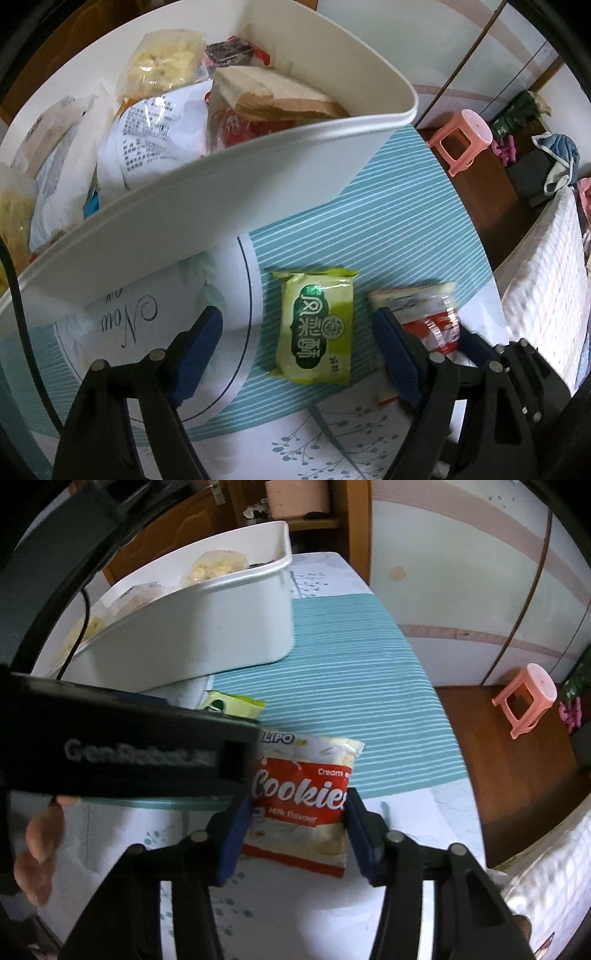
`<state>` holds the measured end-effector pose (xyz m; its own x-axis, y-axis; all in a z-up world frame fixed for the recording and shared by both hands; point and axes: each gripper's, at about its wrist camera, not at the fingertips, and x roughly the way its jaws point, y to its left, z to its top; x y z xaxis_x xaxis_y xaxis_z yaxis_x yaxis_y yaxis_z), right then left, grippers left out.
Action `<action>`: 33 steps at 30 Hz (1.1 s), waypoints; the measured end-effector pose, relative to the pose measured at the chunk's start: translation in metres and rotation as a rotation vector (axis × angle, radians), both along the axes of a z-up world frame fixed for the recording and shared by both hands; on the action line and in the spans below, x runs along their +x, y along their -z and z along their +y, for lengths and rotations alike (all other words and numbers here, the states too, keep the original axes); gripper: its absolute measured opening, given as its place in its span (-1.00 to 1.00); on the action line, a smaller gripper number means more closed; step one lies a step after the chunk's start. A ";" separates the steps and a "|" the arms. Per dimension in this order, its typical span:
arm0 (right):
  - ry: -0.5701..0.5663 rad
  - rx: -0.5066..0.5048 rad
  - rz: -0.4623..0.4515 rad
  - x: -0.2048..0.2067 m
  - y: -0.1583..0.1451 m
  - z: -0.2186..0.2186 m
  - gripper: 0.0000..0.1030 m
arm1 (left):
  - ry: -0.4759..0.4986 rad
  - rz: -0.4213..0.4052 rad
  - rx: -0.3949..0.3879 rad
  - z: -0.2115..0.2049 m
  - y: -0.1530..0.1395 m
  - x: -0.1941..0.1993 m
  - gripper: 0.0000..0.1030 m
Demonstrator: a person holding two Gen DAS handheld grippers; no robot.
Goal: Organize snacks
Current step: 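Grasp the green pack with the left tool while the right tool grasps the LIPO Cookies pack, then lift both packs and carry them over the white tray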
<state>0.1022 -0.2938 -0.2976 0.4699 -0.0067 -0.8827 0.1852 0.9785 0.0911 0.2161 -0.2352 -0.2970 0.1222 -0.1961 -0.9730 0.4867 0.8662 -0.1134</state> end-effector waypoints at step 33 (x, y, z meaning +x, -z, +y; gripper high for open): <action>-0.080 0.129 -0.170 0.001 -0.110 0.022 -0.10 | -0.188 -0.281 -0.080 0.112 -0.161 -0.022 -0.32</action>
